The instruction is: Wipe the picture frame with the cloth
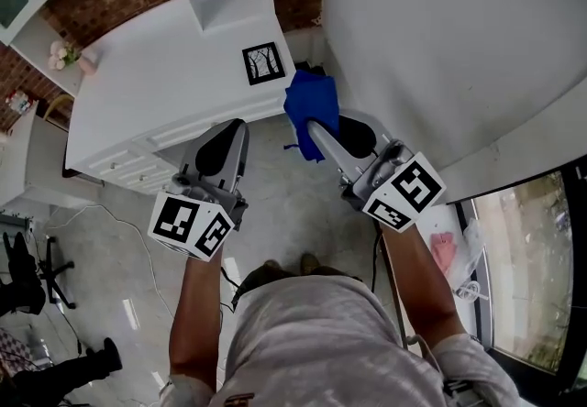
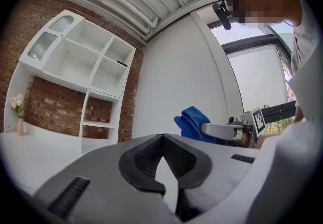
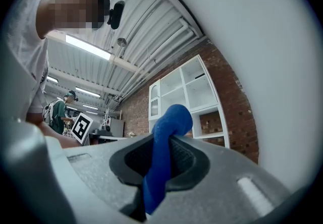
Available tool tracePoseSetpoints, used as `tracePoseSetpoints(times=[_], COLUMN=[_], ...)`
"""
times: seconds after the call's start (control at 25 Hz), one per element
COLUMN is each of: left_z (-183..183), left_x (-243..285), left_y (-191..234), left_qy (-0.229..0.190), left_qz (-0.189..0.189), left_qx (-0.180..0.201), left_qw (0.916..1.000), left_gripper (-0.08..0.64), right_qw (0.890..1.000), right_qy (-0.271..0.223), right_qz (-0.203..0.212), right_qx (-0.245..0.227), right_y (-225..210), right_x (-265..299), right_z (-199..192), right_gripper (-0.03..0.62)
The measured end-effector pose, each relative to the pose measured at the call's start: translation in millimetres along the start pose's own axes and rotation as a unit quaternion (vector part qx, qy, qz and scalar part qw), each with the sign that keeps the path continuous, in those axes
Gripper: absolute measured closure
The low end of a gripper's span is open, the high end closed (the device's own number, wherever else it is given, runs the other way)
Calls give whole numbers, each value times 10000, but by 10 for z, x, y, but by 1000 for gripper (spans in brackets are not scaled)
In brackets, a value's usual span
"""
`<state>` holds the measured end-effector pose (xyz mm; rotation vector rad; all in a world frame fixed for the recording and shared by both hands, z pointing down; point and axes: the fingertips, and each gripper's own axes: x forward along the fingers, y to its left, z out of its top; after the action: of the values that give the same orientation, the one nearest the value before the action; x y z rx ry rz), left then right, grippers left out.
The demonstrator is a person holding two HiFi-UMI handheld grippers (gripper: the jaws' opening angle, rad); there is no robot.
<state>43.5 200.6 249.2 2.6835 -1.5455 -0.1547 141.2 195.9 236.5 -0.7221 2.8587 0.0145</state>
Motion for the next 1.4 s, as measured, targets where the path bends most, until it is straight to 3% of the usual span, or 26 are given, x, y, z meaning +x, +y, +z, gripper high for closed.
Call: tracePoseSetpoints(times=[0.36, 0.72, 1.4], left_z=[-26, -43, -356], left_x=[93, 358, 1156], left_y=[110, 520, 2091], left_qy=[22, -30, 257], left_qz=[243, 258, -98], left_qx=[18, -47, -182], left_qw=[9997, 9997, 9995], left_gripper=[560, 560, 560], right_qw=[9999, 9999, 9985], right_qy=[24, 105, 431], right_qz=[109, 55, -321], right_qx=[39, -40, -129], right_y=[-197, -465, -1236], right_x=[62, 364, 1799], right_z=[-42, -130, -502], right_gripper=[545, 545, 545])
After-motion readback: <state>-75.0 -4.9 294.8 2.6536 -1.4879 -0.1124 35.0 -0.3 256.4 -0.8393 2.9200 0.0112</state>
